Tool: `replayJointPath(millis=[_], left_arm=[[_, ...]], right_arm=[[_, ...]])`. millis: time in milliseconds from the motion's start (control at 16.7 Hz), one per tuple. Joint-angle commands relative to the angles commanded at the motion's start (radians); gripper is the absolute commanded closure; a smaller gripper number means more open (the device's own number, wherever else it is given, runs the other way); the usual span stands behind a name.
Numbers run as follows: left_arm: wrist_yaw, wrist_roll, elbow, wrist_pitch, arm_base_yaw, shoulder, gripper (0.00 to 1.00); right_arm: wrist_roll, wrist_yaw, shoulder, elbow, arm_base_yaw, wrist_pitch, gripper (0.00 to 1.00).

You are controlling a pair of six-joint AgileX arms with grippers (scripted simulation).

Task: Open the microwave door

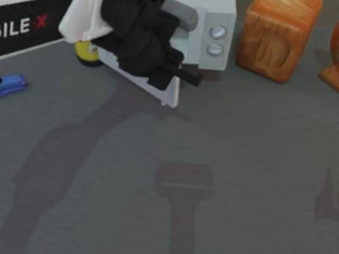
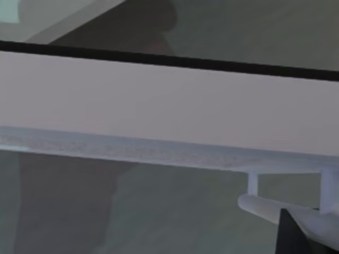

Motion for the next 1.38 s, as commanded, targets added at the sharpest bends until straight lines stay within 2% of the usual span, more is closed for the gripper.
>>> replayJointPath(millis=[1200,1380], left_arm=[[0.000,0.000,0.000,0.000,0.000,0.000,1.00],[0.015,0.007,-0.010,0.002,-0.003,-0.006,1.00]], right_arm=[[0.000,0.000,0.000,0.000,0.000,0.000,0.00],[0.000,0.000,0.000,0.000,0.000,0.000,0.00]])
